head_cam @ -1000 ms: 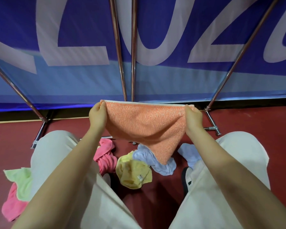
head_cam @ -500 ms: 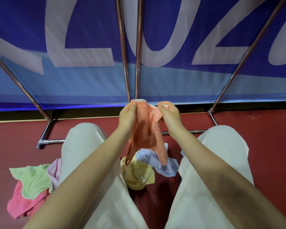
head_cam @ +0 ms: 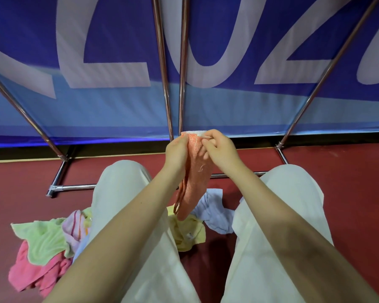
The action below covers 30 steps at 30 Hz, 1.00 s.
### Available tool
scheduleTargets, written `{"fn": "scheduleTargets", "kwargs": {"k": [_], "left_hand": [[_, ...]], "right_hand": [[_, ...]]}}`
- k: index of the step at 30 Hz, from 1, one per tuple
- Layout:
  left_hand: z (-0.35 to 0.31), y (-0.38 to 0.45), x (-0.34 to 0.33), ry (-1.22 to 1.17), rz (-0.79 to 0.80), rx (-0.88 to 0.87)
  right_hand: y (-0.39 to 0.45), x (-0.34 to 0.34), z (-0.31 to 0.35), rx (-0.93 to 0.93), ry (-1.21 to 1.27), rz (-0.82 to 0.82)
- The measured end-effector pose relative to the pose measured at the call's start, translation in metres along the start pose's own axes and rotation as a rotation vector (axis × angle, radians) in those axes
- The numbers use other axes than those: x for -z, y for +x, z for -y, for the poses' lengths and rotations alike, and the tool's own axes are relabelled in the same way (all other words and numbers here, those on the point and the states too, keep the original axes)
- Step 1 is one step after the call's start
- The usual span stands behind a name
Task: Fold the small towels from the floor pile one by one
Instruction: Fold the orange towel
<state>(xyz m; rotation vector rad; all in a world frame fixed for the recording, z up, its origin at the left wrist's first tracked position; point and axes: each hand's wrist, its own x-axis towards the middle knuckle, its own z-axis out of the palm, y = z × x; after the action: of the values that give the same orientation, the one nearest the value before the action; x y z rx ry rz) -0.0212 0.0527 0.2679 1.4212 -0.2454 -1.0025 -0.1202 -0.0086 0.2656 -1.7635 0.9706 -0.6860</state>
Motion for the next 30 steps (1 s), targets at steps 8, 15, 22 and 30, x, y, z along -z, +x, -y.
{"fn": "scheduleTargets", "kwargs": {"k": [8,15,22,30], "left_hand": [[0.002,-0.002,-0.001,0.011,0.052,-0.004],[0.004,0.002,0.001,0.052,0.000,-0.086],[0.011,0.002,-0.009,0.064,0.061,-0.070],[0.010,0.000,-0.011,0.082,0.172,-0.091]], "right_hand": [[-0.001,0.013,-0.014,0.317,-0.400,-0.186],[-0.008,0.010,-0.005,0.186,-0.022,-0.121],[-0.005,0.005,-0.007,0.151,0.015,-0.064],[-0.003,0.008,-0.009,0.115,0.078,-0.164]]}}
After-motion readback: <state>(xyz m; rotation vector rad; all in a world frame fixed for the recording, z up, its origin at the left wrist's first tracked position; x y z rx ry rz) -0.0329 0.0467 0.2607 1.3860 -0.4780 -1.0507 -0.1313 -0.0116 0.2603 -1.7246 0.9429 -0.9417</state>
